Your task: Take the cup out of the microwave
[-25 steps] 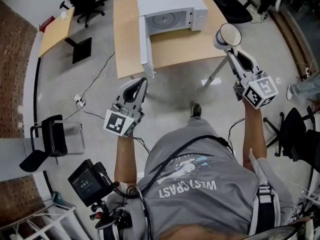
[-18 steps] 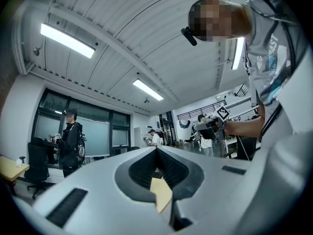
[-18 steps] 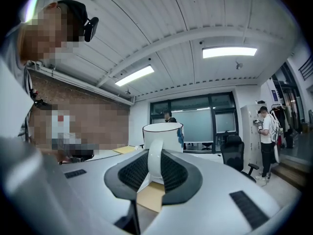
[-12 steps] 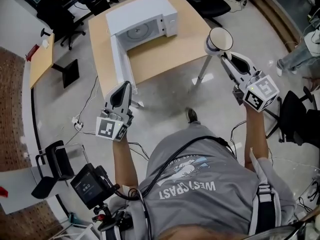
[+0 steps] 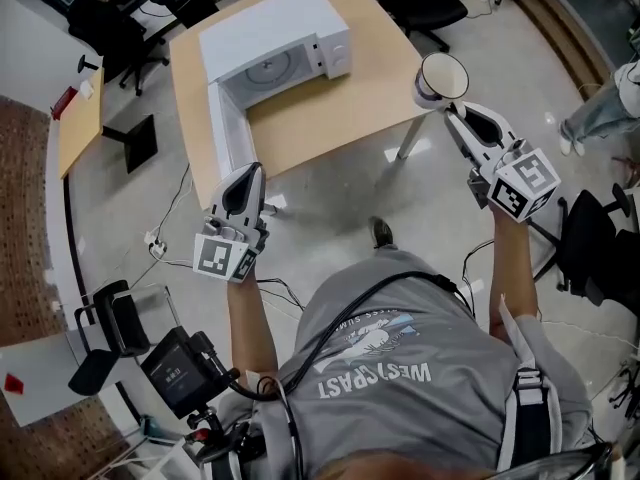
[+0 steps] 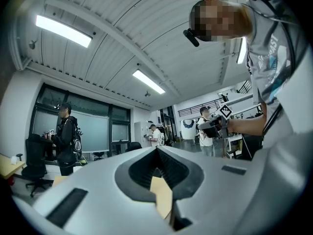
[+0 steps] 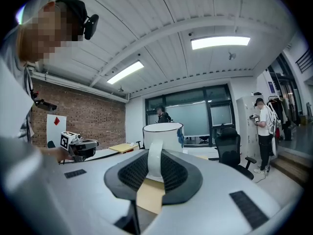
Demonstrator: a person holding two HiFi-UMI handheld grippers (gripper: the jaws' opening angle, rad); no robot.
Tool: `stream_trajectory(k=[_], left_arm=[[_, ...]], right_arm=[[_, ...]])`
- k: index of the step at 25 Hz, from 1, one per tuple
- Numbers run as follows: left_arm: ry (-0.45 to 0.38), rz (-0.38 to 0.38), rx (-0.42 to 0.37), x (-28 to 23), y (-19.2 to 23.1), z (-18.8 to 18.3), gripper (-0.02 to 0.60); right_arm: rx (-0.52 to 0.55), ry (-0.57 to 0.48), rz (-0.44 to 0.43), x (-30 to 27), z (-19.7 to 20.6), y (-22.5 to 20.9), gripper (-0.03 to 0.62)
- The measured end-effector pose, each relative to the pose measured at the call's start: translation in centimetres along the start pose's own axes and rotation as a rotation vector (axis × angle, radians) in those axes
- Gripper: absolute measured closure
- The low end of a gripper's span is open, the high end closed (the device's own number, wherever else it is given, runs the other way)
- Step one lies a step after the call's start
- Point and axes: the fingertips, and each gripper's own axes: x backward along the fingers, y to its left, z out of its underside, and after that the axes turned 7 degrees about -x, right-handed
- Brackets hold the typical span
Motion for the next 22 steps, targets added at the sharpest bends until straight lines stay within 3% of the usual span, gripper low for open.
stream_trajectory(k=[22], left_arm=[[0.112,-0.094,0.031,-8.6,2.4,3.9,0.540]], right_arm=[[-0.081,0.072,-0.046,-10.6,2.5,-14.0,0.522]])
